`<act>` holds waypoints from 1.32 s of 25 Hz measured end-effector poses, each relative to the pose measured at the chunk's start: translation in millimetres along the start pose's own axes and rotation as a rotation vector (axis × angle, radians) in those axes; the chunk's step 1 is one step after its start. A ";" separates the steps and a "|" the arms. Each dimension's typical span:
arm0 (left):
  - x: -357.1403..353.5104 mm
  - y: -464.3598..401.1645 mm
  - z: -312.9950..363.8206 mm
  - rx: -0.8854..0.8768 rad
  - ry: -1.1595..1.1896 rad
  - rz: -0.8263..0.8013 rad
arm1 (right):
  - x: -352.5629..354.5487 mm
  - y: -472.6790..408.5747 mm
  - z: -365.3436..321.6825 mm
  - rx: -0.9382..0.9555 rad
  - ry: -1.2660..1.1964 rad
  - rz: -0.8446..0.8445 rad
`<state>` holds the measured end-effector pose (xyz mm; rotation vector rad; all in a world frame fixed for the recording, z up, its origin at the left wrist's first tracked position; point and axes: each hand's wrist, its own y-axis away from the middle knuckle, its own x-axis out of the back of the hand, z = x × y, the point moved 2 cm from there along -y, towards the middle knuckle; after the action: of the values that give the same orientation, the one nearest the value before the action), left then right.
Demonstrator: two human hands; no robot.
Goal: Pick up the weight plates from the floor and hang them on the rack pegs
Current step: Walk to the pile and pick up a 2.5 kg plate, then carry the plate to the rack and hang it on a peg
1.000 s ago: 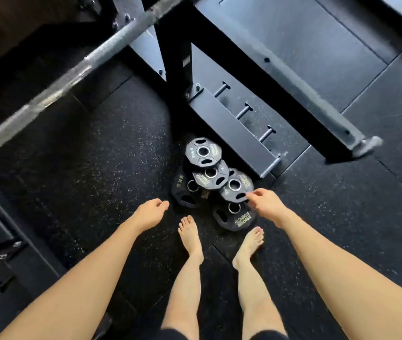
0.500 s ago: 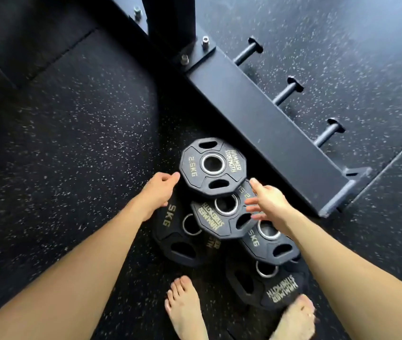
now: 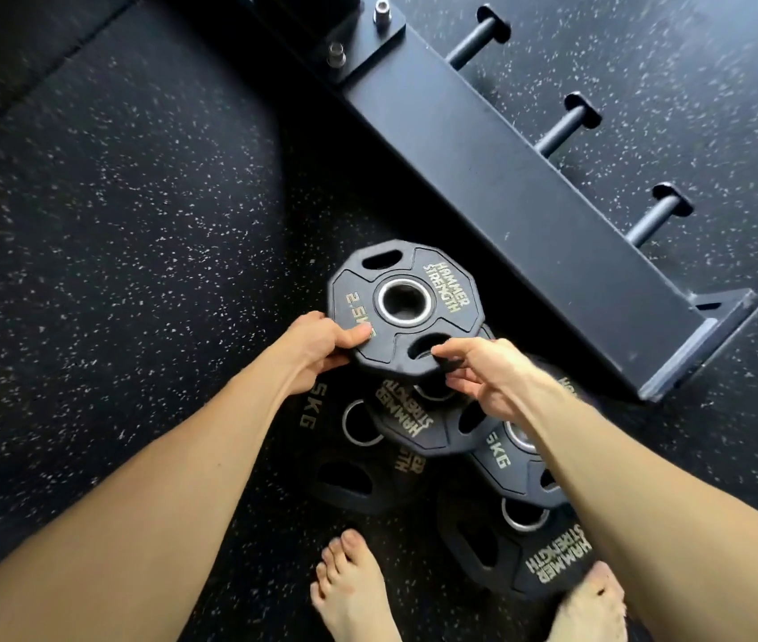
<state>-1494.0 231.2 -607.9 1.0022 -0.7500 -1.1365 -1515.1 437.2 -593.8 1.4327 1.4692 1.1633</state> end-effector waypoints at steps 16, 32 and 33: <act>18.1 481.4 -6.4 0.006 0.294 -0.109 | 46.2 442.8 -24.2 0.230 0.181 -0.100; -64.4 855.0 -81.2 -0.455 0.704 0.420 | 87.5 760.5 -15.0 0.652 0.418 -0.683; -73.4 872.1 -93.2 -0.496 0.772 0.494 | 89.3 777.6 -9.8 0.666 0.430 -0.754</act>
<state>-1106.2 413.3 160.9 0.6878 -0.0586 -0.4001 -1299.2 489.2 156.8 0.8438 2.5669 0.5193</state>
